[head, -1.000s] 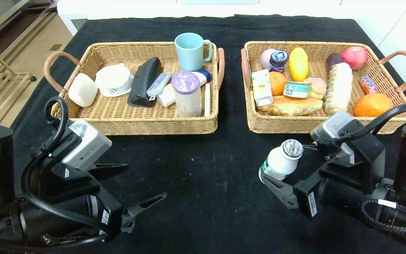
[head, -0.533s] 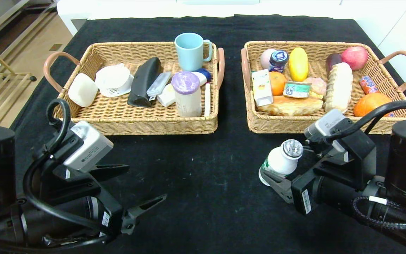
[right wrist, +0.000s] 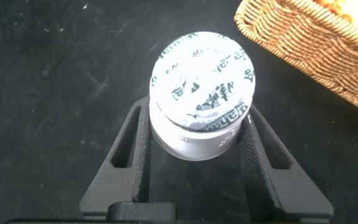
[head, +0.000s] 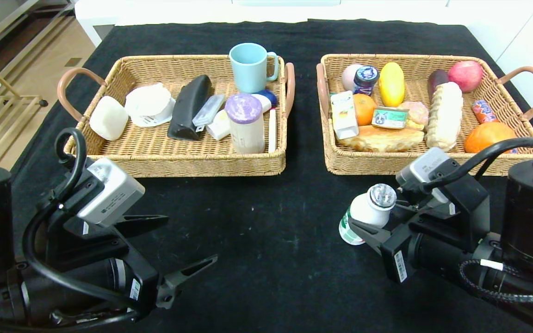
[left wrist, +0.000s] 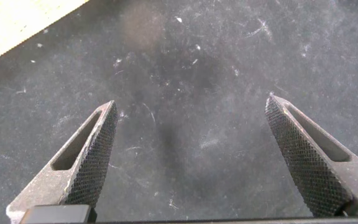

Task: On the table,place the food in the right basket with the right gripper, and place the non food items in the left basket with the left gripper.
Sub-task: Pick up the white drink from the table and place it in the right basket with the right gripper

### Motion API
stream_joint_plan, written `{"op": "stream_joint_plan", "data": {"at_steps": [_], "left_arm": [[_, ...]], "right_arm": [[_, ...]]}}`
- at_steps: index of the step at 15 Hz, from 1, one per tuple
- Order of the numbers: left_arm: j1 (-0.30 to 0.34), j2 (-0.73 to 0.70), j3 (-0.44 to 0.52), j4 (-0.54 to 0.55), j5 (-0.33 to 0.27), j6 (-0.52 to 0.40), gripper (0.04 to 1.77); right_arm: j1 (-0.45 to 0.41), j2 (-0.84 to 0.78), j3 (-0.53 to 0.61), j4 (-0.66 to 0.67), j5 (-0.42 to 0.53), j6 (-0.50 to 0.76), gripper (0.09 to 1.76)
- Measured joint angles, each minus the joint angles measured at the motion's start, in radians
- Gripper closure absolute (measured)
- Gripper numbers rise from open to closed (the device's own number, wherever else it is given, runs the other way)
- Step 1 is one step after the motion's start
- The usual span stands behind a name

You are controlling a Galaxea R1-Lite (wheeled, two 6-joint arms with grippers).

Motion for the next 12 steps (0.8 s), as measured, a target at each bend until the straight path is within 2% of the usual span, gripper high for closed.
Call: {"op": "stream_joint_plan", "data": {"at_steps": [12], "left_arm": [[-0.005,-0.011,0.001,0.002,-0.008,0.007,0.09]], "right_arm": [[0.02,-0.017,-0.01,0.037,-0.002,-0.025,0.98]]}}
